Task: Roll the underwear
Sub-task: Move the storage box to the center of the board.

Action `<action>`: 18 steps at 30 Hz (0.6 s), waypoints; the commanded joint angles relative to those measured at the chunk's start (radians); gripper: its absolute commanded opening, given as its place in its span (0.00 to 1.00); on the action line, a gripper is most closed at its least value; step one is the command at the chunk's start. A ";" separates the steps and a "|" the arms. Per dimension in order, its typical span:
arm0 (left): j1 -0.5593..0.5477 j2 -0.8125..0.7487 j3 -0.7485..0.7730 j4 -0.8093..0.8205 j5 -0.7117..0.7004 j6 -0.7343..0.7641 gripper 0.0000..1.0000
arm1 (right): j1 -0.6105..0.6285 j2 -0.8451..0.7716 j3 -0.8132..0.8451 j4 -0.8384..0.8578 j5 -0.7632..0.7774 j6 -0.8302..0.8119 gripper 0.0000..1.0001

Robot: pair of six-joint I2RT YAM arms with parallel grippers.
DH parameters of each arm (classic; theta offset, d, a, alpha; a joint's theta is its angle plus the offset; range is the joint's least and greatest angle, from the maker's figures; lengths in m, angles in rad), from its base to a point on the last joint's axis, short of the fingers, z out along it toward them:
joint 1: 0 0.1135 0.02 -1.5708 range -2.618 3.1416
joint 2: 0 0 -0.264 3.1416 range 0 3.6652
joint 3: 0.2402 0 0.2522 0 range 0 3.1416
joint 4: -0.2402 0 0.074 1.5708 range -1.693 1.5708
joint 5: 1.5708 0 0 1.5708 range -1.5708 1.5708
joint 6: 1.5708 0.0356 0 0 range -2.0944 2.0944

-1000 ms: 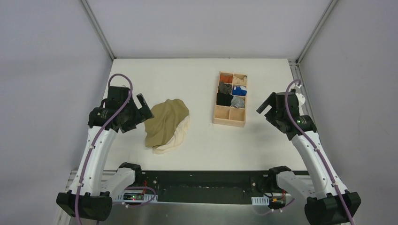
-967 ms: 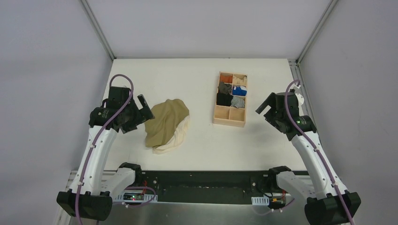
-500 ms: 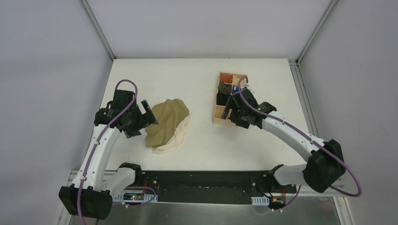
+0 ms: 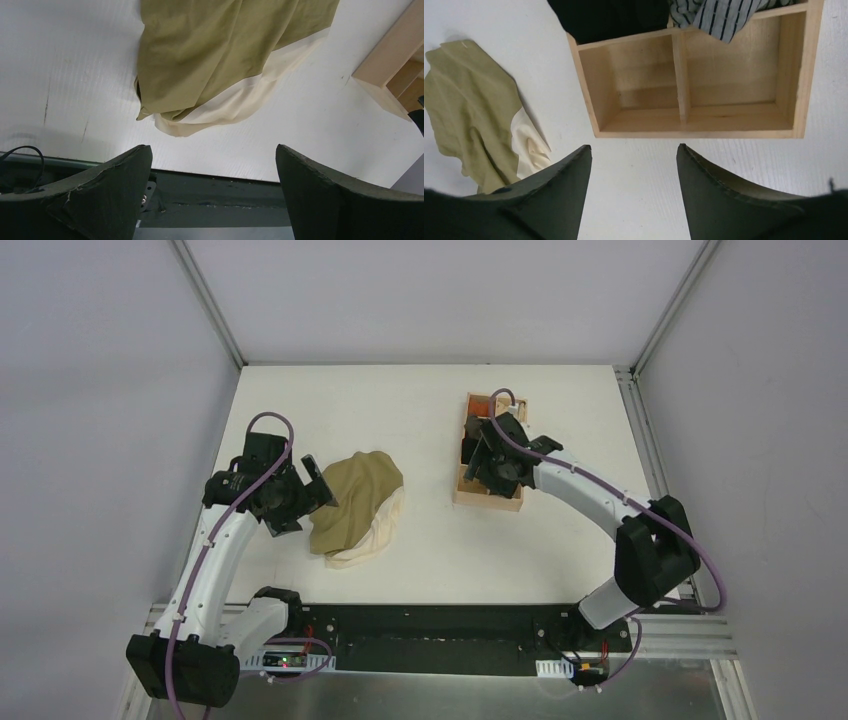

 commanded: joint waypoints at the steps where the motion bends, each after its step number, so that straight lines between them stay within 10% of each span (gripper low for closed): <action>1: 0.007 -0.019 -0.004 -0.001 0.017 -0.001 0.98 | -0.035 0.058 0.058 0.025 -0.053 -0.008 0.64; 18: 0.007 -0.013 0.013 0.000 0.010 0.017 0.98 | -0.092 0.277 0.209 -0.220 0.205 -0.214 0.58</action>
